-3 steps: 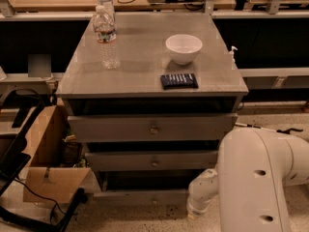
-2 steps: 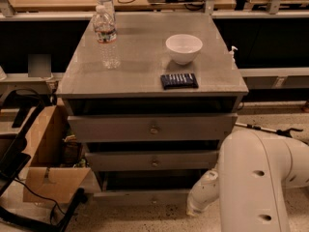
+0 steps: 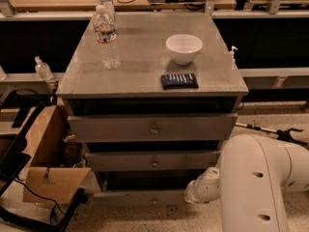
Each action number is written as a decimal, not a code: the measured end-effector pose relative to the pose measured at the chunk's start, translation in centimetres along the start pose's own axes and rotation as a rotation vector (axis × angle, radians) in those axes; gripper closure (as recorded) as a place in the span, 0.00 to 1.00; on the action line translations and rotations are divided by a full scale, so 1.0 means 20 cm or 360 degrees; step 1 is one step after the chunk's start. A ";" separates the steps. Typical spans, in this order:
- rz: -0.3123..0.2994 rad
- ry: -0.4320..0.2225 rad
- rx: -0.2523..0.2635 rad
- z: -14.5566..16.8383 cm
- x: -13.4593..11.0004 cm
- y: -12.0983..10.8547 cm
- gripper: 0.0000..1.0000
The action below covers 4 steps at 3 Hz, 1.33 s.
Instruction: Open bottom drawer
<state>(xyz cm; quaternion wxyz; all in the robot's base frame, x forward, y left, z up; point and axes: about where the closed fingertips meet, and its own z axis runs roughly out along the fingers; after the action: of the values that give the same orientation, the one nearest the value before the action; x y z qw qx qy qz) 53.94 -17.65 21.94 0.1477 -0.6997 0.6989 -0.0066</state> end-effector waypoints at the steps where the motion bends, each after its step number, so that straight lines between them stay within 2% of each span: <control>1: -0.0002 -0.0001 -0.0005 0.01 0.00 0.01 0.73; 4: -0.0003 -0.0004 -0.0014 0.02 -0.01 0.02 0.04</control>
Offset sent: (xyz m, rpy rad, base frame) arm -0.0009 0.0007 -0.0009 -0.0001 0.0016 0.0019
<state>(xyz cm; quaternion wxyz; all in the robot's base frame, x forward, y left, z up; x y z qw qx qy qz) 53.55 -17.36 21.50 0.1454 -0.7011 0.6981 -0.0028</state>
